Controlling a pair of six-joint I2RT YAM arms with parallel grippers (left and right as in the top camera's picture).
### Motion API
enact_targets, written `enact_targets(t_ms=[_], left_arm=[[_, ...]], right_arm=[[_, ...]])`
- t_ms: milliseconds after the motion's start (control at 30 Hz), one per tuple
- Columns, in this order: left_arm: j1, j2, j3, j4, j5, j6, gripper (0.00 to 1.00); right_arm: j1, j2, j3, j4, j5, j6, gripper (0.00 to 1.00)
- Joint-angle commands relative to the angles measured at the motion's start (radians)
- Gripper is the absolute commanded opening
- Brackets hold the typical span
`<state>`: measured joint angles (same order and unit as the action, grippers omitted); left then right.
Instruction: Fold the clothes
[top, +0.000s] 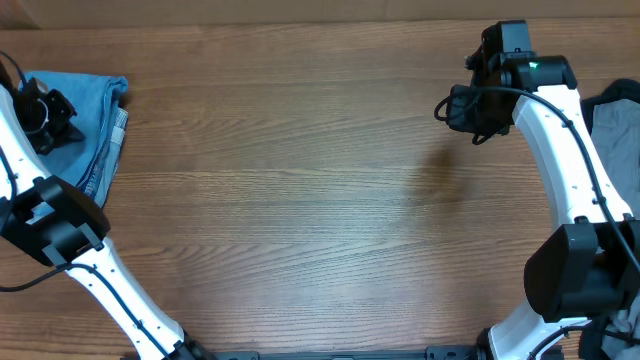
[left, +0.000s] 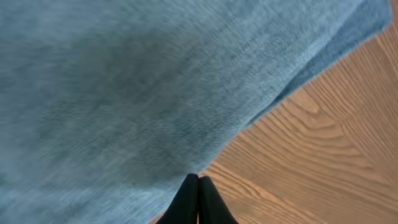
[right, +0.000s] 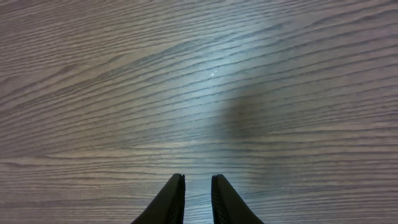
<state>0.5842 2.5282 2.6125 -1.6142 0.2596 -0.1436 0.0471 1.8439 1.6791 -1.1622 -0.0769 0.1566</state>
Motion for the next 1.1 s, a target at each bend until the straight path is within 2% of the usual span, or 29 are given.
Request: enact_targets(t_ms=[0, 133, 267, 400, 533, 733, 1067], left_arm=[[-0.018, -0.031, -0.01, 0.001, 0.151, 0.164, 0.04], [-0.107, -0.031, -0.011, 0.003, 0.011, 0.215, 0.04], [-0.249, -0.03, -0.011, 0.047, -0.23, 0.169, 0.04], [-0.338, -0.03, -0.026, 0.082, -0.363, 0.17, 0.04], [-0.349, -0.03, -0.107, 0.13, -0.402, 0.23, 0.04], [-0.343, -0.03, -0.192, 0.265, -0.472, 0.253, 0.04], [-0.322, -0.03, -0.359, 0.468, -0.498, 0.35, 0.04]], right_arm=[[-0.005, 0.0, -0.006, 0.006, 0.017, -0.001, 0.19], [-0.005, 0.0, -0.014, 0.006, 0.033, -0.005, 0.19], [-0.005, 0.0, -0.031, 0.02, 0.04, -0.005, 0.19], [-0.005, 0.0, -0.031, 0.062, 0.039, -0.005, 0.19], [-0.005, 0.0, -0.031, 0.085, 0.039, -0.005, 0.18], [-0.005, 0.0, -0.031, 0.093, 0.039, -0.005, 0.18], [-0.005, 0.0, -0.031, 0.096, 0.043, -0.005, 0.18]])
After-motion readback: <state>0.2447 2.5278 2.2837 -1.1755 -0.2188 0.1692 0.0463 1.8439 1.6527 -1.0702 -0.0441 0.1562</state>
